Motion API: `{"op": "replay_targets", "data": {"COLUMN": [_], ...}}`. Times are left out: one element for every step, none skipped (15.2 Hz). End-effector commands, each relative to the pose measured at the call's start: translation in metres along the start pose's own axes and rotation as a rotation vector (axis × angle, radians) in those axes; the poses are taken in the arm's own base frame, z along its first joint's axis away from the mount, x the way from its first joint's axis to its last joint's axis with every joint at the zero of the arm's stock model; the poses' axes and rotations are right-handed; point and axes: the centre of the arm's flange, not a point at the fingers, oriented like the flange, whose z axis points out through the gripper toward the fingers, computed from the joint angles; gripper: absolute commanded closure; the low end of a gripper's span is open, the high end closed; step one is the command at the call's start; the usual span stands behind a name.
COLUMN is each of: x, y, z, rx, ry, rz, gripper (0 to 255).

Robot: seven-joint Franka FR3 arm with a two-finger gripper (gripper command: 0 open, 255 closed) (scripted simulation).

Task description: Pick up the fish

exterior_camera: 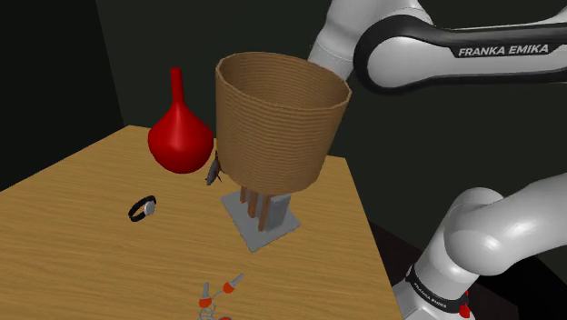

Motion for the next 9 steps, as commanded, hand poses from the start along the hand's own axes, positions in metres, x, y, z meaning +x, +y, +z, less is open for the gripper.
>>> {"op": "replay_targets", "data": {"x": [-0.016,-0.013,-0.01,-0.007,-0.004,0.0,0.004,0.009,0.013], "y": [-0.028,-0.041,-0.053,-0.065,-0.077,-0.089,-0.101,-0.112,-0.123], "z": [0.033,0.04,0.047,0.054,0.062,0.069,0.077,0.084,0.092], "rx": [-0.053,-0.066,-0.079,-0.093,-0.106,-0.119,-0.132,-0.145,-0.158], "ry": [-0.127,-0.119,-0.111,-0.104,-0.096,-0.088,-0.08,-0.072,-0.065], "rz": [0.038,0.059,0.079,0.099,0.119,0.14,0.16,0.18,0.2], "gripper": [0,0,0,0,0,0,0,0,0]}}
